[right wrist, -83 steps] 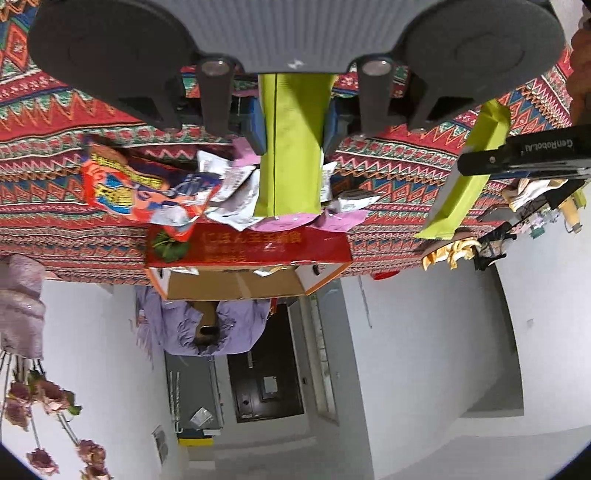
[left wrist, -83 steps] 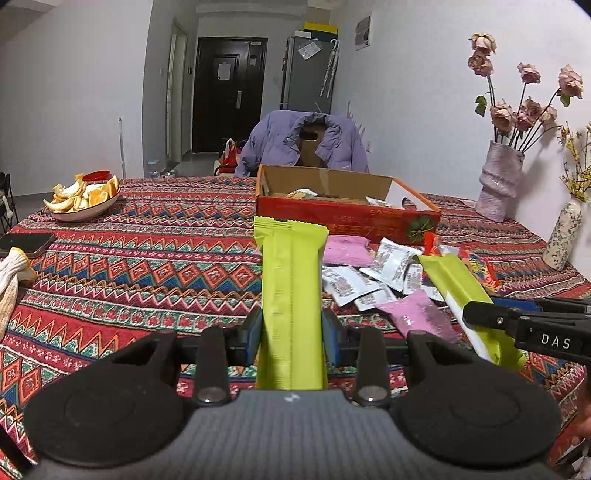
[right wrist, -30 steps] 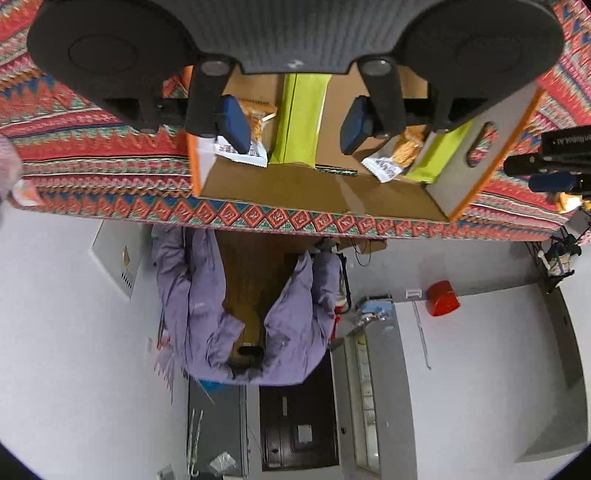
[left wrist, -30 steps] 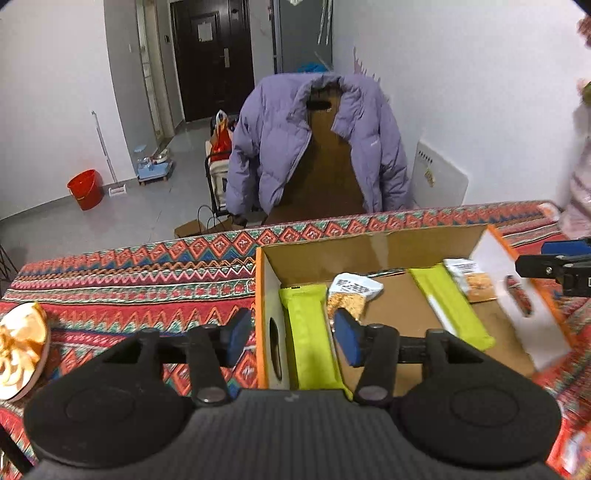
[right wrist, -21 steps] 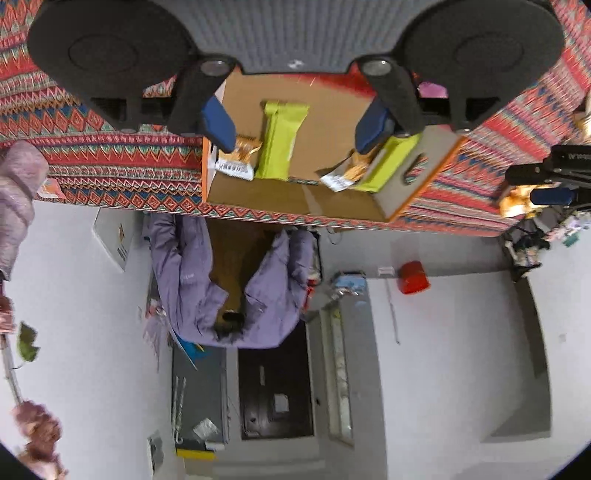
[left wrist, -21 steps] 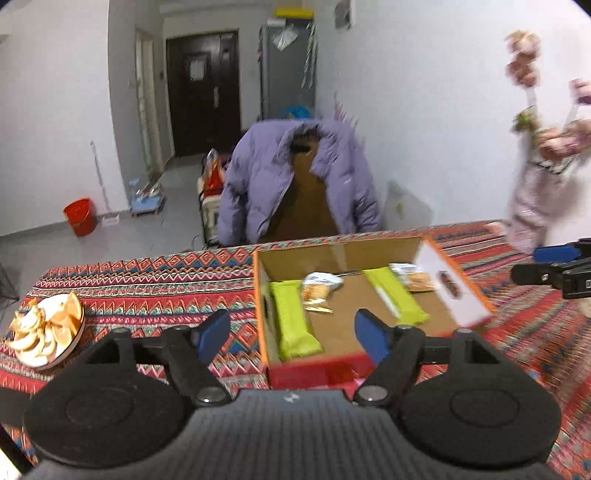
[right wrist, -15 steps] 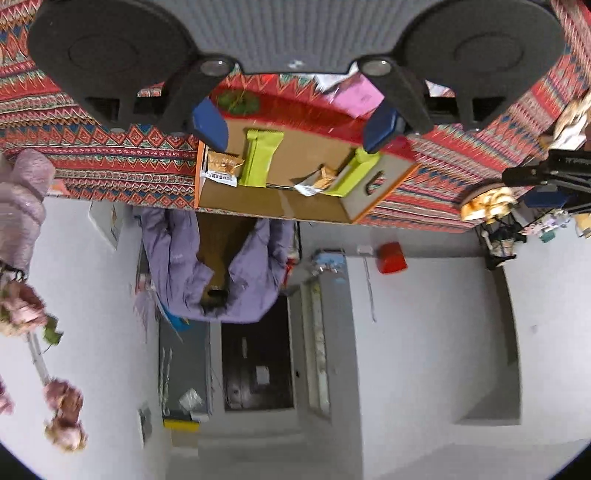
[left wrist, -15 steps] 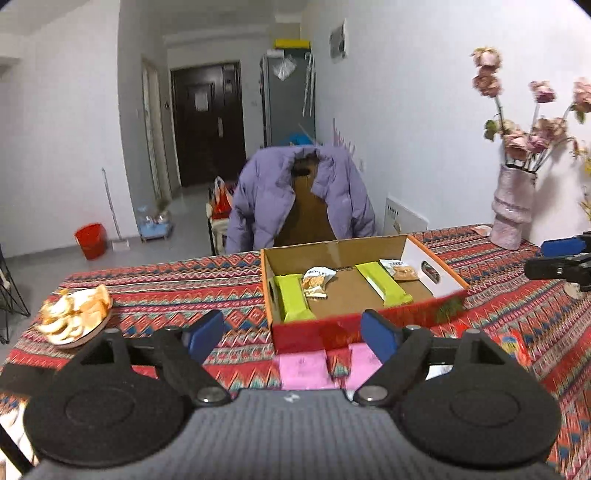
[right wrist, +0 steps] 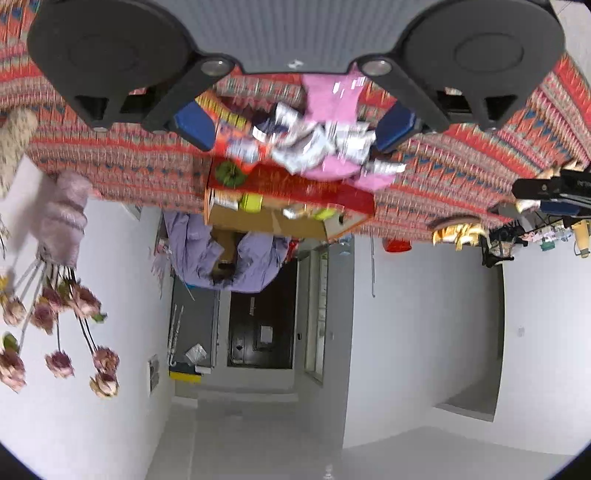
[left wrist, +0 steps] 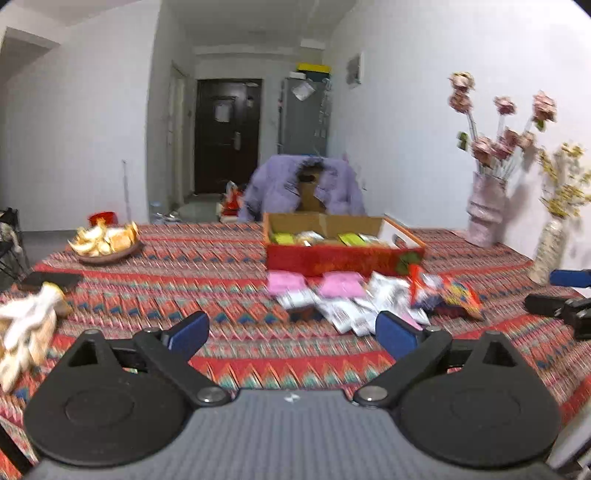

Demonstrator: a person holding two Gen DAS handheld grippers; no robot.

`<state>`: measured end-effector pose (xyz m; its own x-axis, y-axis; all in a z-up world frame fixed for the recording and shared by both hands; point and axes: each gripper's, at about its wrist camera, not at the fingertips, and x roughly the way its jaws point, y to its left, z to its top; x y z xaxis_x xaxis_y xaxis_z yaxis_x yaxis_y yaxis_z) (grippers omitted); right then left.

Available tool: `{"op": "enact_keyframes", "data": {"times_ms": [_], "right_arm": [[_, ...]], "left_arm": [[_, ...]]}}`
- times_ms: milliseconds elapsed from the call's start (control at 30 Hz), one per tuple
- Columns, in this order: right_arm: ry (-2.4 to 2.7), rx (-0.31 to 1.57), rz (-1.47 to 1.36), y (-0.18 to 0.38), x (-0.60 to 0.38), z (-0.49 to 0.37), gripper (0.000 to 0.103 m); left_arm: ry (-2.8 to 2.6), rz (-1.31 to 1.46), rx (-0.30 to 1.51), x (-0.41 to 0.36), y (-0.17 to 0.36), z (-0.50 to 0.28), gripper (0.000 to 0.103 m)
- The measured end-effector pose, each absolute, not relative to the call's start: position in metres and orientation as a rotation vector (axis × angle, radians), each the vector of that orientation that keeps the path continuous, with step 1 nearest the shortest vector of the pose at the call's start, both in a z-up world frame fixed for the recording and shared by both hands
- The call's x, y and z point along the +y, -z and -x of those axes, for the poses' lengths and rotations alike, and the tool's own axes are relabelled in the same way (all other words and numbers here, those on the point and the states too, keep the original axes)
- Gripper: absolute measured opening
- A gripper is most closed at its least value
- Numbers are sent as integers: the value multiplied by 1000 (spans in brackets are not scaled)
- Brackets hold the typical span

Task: Organize snacks
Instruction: 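Return to the table and grasp a pink packet with the right gripper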

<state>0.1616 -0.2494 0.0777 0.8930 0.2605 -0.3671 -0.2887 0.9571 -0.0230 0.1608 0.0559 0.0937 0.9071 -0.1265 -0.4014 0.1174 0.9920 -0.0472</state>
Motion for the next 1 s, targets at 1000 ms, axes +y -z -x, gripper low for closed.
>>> {"op": "enact_keyframes", "data": {"times_ms": [1000], "right_arm": [[-310, 548, 11, -18, -217, -215, 96]], "left_arm": [[132, 26, 572, 47, -55, -246, 98]]}}
